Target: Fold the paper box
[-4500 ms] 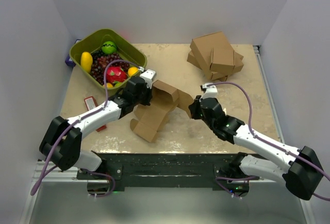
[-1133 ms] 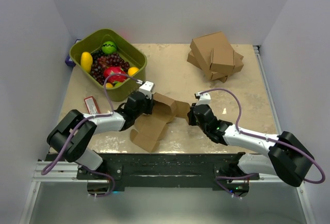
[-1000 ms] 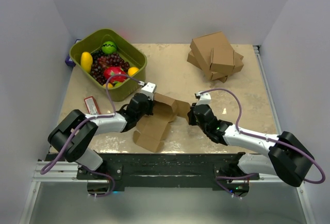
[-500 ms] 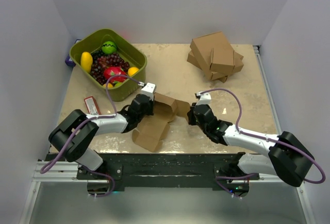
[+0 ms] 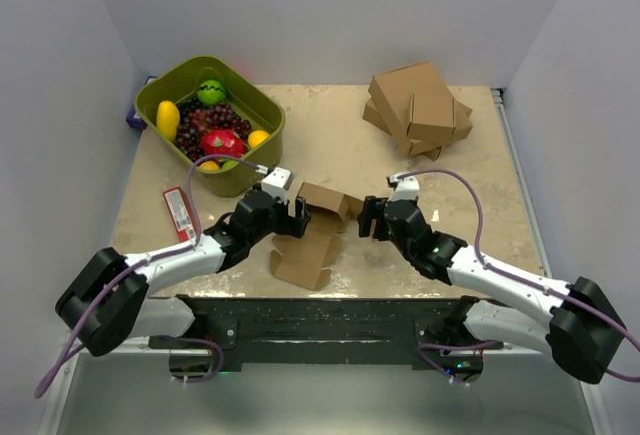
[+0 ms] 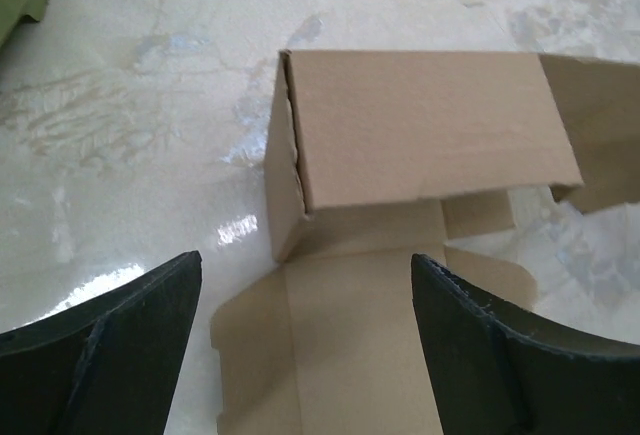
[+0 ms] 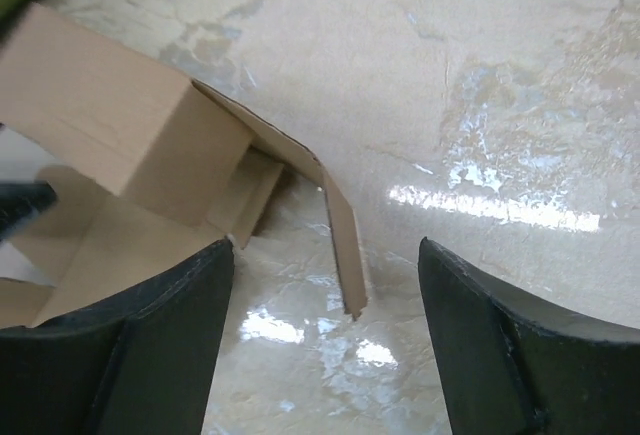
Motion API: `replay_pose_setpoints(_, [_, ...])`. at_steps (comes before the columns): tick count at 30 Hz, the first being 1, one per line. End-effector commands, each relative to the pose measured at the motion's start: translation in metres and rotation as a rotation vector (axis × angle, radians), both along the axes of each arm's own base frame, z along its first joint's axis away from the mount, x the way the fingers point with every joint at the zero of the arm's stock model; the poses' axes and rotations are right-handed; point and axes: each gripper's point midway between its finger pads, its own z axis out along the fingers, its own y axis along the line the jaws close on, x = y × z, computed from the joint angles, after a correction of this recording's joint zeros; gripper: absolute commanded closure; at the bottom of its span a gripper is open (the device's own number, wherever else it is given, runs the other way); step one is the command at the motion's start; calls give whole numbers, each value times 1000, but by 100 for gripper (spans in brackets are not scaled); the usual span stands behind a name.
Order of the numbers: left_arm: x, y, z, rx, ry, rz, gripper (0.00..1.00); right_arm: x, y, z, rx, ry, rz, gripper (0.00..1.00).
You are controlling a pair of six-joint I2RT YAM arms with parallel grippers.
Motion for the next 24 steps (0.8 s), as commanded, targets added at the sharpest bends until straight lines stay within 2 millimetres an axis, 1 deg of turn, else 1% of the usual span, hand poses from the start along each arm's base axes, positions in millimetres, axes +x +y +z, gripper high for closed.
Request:
replay_pose_setpoints(1, [-29,-4,14,-73,66,-83,9,2,-2,47,39,-55,-10,21])
replay_pose_setpoints(2, [-31,-3,20,-81,62,-80,8,1,-3,52,44,-58,-9,21])
replay_pose_setpoints(3, [-36,-1,22,-87,87,-90,6,0,-4,62,46,-61,-10,21])
replay_pose_setpoints(4, [-33,1,39,-117,61,-82,4,-1,-5,72,59,-75,-12,22])
replay_pose_setpoints(5, [-32,3,46,-131,62,-81,4,-1,-5,78,62,-77,-12,23])
replay_pose_setpoints(6, [-32,8,49,-141,82,-85,4,-1,-3,90,69,-78,0,23])
replay_pose_setpoints(7, [-28,6,63,-162,65,-95,4,-1,0,95,74,-75,9,25])
replay_pose_setpoints(8, [-25,8,70,-169,61,-101,4,0,4,95,67,-60,20,26])
replay_pose_setpoints(9, [-25,13,68,-157,97,-119,4,0,12,106,86,-56,46,27])
replay_pose_setpoints(10, [-17,11,80,-160,94,-135,4,0,17,108,91,-46,61,29])
replay_pose_setpoints(11, [-13,12,83,-159,103,-147,5,2,23,104,90,-19,68,29])
replay_pose_setpoints(12, [-10,15,84,-157,120,-171,5,3,29,111,106,-13,80,29])
replay_pose_setpoints(13, [0,15,89,-158,122,-179,5,1,36,110,117,10,106,30])
replay_pose_setpoints(14, [4,16,88,-144,127,-189,5,2,43,104,126,43,113,30])
replay_pose_setpoints(15, [10,18,83,-145,154,-198,5,3,50,106,147,50,121,30])
replay_pose_setpoints(16, [16,16,89,-145,143,-206,6,0,57,101,162,78,152,29])
replay_pose_setpoints(17, [19,16,87,-132,141,-218,7,2,61,97,179,91,141,29])
replay_pose_setpoints(18, [24,15,81,-127,158,-218,7,5,66,85,175,110,140,30])
replay_pose_setpoints(20, [31,11,78,-137,163,-225,9,6,74,75,190,146,147,33])
replay_pose_setpoints(21, [32,8,70,-146,192,-242,10,9,79,68,190,158,152,34])
replay_pose_setpoints(23, [35,3,68,-156,203,-258,13,11,84,62,207,176,154,37])
replay_pose_setpoints(24, [36,0,63,-160,219,-269,15,12,87,61,216,176,158,37])
